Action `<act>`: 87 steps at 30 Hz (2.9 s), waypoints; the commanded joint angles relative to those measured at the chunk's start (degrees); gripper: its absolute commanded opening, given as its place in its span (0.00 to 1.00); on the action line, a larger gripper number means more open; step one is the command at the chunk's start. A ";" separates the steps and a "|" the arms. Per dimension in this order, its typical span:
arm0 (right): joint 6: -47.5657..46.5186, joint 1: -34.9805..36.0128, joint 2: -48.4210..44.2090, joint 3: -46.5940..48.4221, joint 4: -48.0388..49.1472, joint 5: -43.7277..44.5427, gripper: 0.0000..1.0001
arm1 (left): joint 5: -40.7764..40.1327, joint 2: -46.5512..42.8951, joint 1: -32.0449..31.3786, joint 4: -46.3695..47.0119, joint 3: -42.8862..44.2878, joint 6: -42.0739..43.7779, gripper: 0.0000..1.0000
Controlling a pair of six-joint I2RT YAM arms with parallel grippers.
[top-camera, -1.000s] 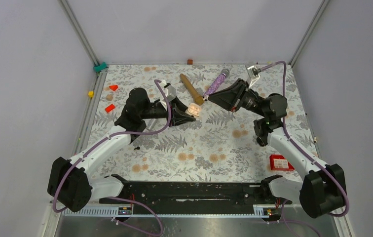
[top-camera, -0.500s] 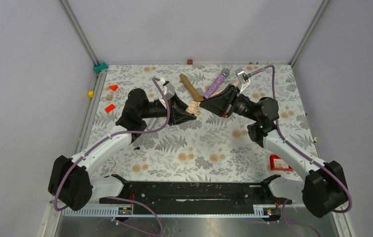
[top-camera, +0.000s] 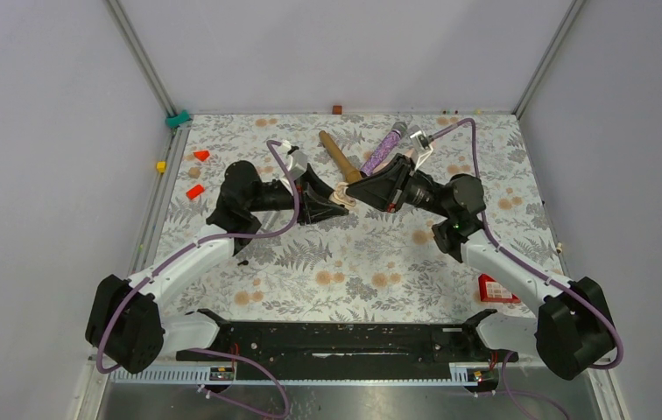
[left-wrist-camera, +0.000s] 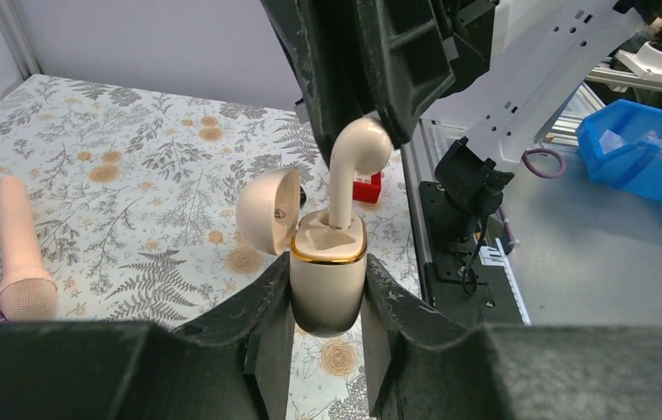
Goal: Insert the wireless bluetooth earbuds into the charging case
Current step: Place the earbud in the charging case.
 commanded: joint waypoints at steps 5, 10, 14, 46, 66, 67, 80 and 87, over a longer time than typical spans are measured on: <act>-3.87 1.59 -0.26 0.17 1.38 1.05 0.17 | 2.52 -1.56 0.13 9.62 -0.90 -5.01 0.00; -4.90 2.37 0.28 0.22 0.89 0.97 0.17 | 2.77 -1.46 0.12 11.50 -1.26 -6.46 0.00; -5.75 2.84 0.51 0.18 -0.04 0.91 0.17 | 2.92 -1.51 0.21 13.04 -1.51 -7.59 0.00; -4.28 2.34 -3.08 6.96 -6.00 -5.39 0.54 | 4.71 -4.19 2.93 14.61 -3.12 -7.56 0.05; -0.82 4.94 0.15 8.26 -1.23 -7.87 0.54 | 4.55 -2.95 3.34 19.27 -3.56 -11.54 0.06; -1.50 5.23 0.28 8.46 -1.94 -7.83 0.54 | 4.59 -2.88 3.33 19.33 -3.56 -11.61 0.06; -5.11 5.79 -0.13 9.27 -6.10 -8.51 0.52 | 4.89 -3.38 3.37 19.83 -4.00 -11.56 0.06; -4.18 4.74 -1.69 16.67 -6.79 -16.83 0.52 | 5.98 -5.68 8.10 18.54 -3.74 -9.66 0.05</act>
